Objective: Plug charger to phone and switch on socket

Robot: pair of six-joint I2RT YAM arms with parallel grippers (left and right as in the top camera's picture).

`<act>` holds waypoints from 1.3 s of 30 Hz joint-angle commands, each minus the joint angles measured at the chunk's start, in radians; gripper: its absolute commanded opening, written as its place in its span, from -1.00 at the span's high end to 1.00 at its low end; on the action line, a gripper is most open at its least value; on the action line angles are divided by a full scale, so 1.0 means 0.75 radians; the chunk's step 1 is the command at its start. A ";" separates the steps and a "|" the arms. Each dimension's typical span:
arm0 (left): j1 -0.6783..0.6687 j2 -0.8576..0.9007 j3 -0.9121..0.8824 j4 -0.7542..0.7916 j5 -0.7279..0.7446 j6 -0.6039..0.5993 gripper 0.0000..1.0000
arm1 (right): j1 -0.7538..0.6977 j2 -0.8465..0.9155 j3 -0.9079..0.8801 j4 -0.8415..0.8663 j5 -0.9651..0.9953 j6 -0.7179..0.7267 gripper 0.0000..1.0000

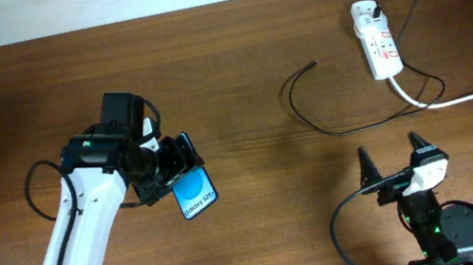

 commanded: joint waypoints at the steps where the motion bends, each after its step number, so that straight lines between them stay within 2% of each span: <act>1: -0.008 -0.018 0.001 0.000 0.006 -0.018 0.24 | 0.006 -0.006 -0.011 -0.001 -0.439 0.044 -0.97; 4: -0.008 -0.018 0.001 -0.001 0.006 -0.018 0.24 | 0.006 -0.006 -0.011 -0.004 -0.636 0.217 -0.97; 9: -0.008 -0.018 0.001 -0.001 0.007 -0.018 0.24 | 0.006 -0.006 -0.011 -0.026 -0.855 0.848 -0.97; 13: -0.008 -0.018 0.001 0.000 0.058 -0.018 0.25 | 0.006 -0.006 -0.011 -0.043 -1.017 1.030 -0.96; 23: -0.008 -0.018 0.001 -0.010 0.153 -0.021 0.27 | 0.006 -0.006 -0.011 -0.043 -1.043 1.034 -0.97; 31: -0.008 -0.018 0.001 -0.009 0.252 -0.097 0.28 | 0.006 -0.006 -0.011 -0.044 -1.126 1.034 -0.97; 39: -0.008 -0.018 0.001 0.048 0.311 -0.302 0.31 | 0.006 -0.006 -0.011 -0.044 -1.126 1.034 -0.96</act>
